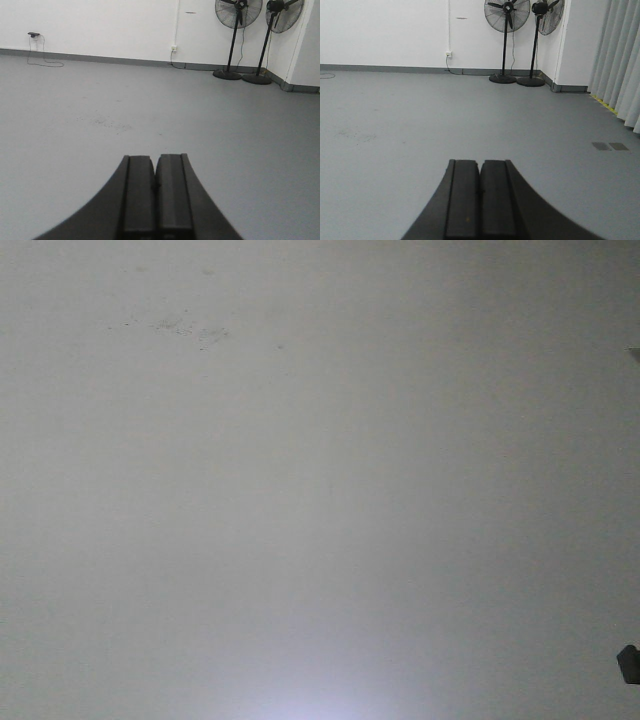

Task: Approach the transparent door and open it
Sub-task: 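Turn the base away from the white wall toward the door area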

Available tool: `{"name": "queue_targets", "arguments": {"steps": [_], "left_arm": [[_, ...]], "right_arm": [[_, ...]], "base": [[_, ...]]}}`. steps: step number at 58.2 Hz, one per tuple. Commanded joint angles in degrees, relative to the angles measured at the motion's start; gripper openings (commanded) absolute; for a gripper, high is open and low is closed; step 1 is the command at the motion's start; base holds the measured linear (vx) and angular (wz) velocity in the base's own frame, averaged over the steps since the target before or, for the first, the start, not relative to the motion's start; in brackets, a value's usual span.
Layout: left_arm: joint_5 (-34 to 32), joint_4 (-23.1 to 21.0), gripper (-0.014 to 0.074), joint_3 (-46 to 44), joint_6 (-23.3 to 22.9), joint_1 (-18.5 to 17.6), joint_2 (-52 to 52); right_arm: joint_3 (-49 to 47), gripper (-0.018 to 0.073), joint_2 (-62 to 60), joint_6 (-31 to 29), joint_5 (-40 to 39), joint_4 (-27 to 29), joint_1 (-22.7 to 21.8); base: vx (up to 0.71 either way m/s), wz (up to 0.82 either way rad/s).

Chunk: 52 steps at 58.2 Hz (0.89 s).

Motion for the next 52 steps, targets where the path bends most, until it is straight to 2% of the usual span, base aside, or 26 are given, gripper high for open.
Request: {"name": "queue_targets", "arguments": {"steps": [1, 52], "left_arm": [[-4.76, -0.09, 0.0003, 0.41, -0.06, -0.13, -0.86], [-4.76, -0.09, 0.0003, 0.41, -0.06, -0.13, -0.86]], "right_arm": [[0.25, -0.0003, -0.69, -0.04, -4.61, -0.18, -0.21], [0.25, -0.0003, -0.69, -0.04, -4.61, -0.18, -0.21]], "base": [[0.0, 0.0], [0.02, 0.01]]}}
